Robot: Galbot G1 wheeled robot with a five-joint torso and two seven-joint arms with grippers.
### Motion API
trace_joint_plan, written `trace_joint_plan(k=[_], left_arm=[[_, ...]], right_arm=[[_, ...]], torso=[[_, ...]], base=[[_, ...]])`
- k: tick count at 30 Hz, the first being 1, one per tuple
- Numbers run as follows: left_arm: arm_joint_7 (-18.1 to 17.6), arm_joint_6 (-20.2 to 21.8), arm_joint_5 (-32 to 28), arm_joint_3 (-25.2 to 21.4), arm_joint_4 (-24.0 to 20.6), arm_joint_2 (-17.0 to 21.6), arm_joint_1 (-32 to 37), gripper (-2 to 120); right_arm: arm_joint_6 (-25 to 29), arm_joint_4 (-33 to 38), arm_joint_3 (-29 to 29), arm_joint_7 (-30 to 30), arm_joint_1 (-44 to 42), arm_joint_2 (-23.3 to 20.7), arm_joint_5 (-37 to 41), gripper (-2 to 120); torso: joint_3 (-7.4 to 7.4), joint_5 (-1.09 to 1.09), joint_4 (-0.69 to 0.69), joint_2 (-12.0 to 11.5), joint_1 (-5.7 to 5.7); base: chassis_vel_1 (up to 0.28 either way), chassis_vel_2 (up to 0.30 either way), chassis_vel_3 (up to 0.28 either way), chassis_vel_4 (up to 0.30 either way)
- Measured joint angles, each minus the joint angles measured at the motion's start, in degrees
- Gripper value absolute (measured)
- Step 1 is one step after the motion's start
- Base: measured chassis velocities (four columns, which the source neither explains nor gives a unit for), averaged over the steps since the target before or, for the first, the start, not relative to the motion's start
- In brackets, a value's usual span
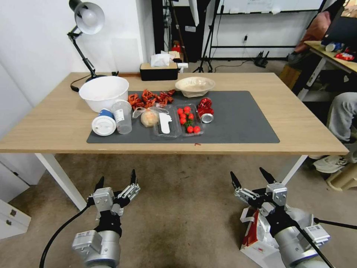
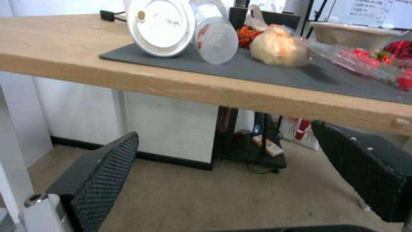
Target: Pick up the food delivery bag from the floor and place it on the table.
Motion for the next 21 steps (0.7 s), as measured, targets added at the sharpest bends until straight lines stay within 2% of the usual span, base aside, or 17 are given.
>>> trace_joint_plan(k=[21], left_arm=[[0.2,0.0,0.4,-0.2,0.5,0.0,-0.2,100]], right_arm=[[0.1,-0.6,0.0,-0.3,0.4,-0.2,0.1,100]], torso=[[-3.11,0.00,0.00,-5.4,-2.25]], base=[[0.000,0.000,0.000,0.000]])
